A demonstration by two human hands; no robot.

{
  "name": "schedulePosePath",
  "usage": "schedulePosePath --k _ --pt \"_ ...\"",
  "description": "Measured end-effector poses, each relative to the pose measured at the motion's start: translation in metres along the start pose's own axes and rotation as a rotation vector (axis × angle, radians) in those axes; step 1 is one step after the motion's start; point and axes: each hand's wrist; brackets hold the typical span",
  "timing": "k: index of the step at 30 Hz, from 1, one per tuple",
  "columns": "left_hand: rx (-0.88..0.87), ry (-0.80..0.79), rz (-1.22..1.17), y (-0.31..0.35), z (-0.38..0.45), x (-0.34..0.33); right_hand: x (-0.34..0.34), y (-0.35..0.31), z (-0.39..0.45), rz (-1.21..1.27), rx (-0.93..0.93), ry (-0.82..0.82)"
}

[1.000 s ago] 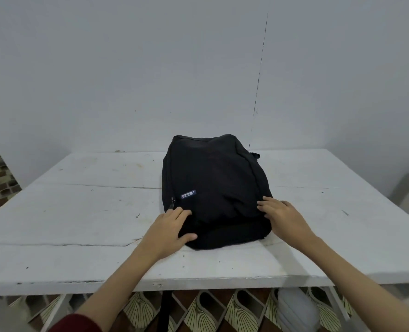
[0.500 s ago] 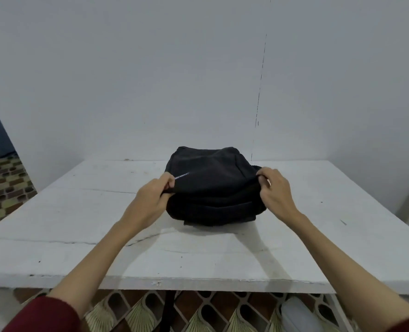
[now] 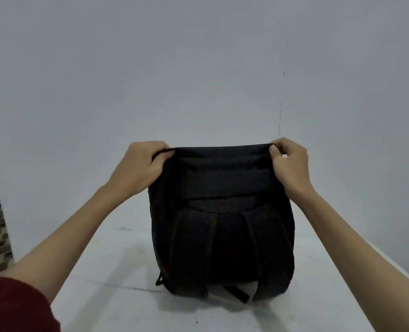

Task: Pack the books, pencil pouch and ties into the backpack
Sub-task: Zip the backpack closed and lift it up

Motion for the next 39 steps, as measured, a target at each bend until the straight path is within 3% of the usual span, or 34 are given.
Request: schedulePosePath --k 7,9,12,14,17,19,21,24,26,29,31,33,35,39 --pt "0.128 -0.184 0.435 -0.079 0.13 -0.099 -0.083 0.078 0.125 -0.074 -0.167 0.046" --pt "0.189 -0.244 0.261 -0.09 0.141 -0.129 -0.091 0.102 0.141 -0.112 -0.192 0.025" --pt "0.2 -0.377 -0.267 -0.092 0.152 -0.157 -0.095 0.13 0.159 -0.148 -0.171 -0.037" --pt "0.074 -0.543 -0.257 -0.094 0.159 -0.165 -0.098 0.142 0.166 -0.196 -0.14 -0.084" --pt "0.034 -0.618 -0.129 -0.101 0.166 -0.172 -0.104 0.157 0.173 -0.261 -0.118 -0.119" --pt "-0.007 -0.538 0.001 -0.101 0.171 -0.186 -0.11 0.162 0.175 -0.255 -0.072 -0.113" --pt "-0.029 -0.346 0.162 -0.095 0.174 -0.197 -0.113 0.156 0.171 -0.247 0.037 -0.146" --pt "0.067 -0.02 0.191 -0.086 0.179 -0.197 -0.107 0.131 0.163 -0.213 -0.045 -0.481" --pt "0.079 0.091 0.153 -0.082 0.184 -0.19 -0.101 0.115 0.161 -0.228 -0.118 -0.652" --pt "0.076 0.114 0.17 -0.081 0.188 -0.183 -0.107 0.109 0.176 -0.435 0.104 -0.575" --pt "0.055 0.012 0.194 -0.085 0.187 -0.183 -0.117 0.111 0.183 -0.501 0.212 -0.414" --pt "0.102 -0.145 0.061 -0.094 0.182 -0.182 -0.12 0.12 0.182 -0.476 0.204 -0.294" --pt "0.237 -0.254 -0.054 -0.104 0.171 -0.177 -0.118 0.132 0.173 -0.455 0.161 -0.265" --pt "0.512 -0.51 -0.044 -0.126 0.149 -0.173 -0.116 0.141 0.166 -0.414 0.128 -0.277"
Point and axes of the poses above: each hand's wrist, its own z-axis towards the middle knuckle, its own x-axis out of the back of the hand, y = z × x, and after that the axes turned 6 degrees about z, right-handed
